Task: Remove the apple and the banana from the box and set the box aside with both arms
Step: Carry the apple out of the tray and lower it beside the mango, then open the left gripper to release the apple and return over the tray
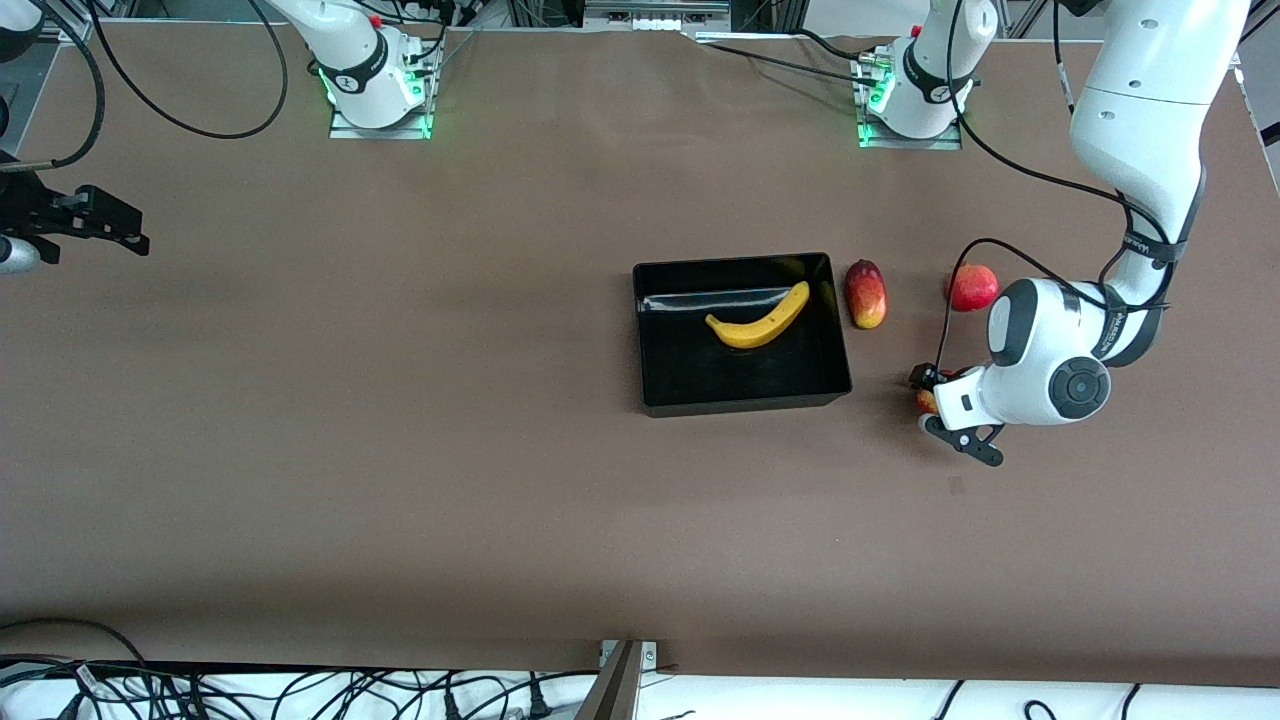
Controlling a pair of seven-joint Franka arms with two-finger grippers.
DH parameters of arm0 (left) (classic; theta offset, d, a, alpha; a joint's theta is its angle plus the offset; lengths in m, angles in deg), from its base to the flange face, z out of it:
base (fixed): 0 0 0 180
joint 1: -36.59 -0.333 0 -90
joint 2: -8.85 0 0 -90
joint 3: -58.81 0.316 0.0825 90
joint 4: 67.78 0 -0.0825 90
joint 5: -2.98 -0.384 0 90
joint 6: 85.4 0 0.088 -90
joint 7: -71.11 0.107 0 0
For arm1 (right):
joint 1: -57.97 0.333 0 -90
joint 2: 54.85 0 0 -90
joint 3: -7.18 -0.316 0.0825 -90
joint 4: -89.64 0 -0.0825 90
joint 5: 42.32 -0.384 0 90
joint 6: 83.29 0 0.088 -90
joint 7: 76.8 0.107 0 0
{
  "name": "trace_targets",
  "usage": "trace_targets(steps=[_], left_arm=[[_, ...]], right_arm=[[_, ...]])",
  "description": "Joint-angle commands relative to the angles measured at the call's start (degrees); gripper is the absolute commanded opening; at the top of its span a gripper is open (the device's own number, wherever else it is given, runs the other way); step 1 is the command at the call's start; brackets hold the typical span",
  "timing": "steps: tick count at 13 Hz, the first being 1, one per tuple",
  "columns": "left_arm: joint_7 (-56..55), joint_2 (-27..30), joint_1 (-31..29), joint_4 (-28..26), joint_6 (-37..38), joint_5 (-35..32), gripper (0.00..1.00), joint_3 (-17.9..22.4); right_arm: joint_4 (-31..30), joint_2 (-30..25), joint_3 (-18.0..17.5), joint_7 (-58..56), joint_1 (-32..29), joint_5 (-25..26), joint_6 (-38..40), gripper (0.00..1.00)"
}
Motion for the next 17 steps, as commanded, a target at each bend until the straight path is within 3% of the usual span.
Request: trace_targets(steps=[1, 5, 8, 10, 12, 17], left_arm=[[0.72, 2.75, -0.34, 0.3, 2.58, -0.5, 1.0, -0.06], [0.46, 12.23, 4.22, 0.3, 11.56, 0.73, 1.0, -0.59], [-0.94, 19.01, 8.79, -1.45, 13.94, 3.09, 1.0, -0.59], [-3.05, 20.52, 11.69, -2.86, 13.95, 6.43, 1.0, -0.59], [-5.94, 20.17, 14.68, -4.0, 12.55, 10.03, 1.0, -0.59], [-9.91, 16.84, 20.31, -10.67, -2.2, 10.84, 1.0, -0.76]], right_arm=[[1.04, 0.3, -0.42, -0.64, -0.59, -0.04, 0.64, 1.0], [1.04, 0.3, -0.42, -0.56, -0.59, -0.04, 0.64, 1.0], [1.04, 0.3, -0.42, -0.56, -0.59, -0.04, 0.64, 1.0], [1.04, 0.3, -0.42, -0.56, -0.5, -0.21, 0.64, 1.0], [1.04, 0.3, -0.42, -0.64, -0.76, -0.48, 0.65, 1.0], [1.04, 0.3, -0.42, -0.56, -0.5, -0.48, 0.64, 1.0]])
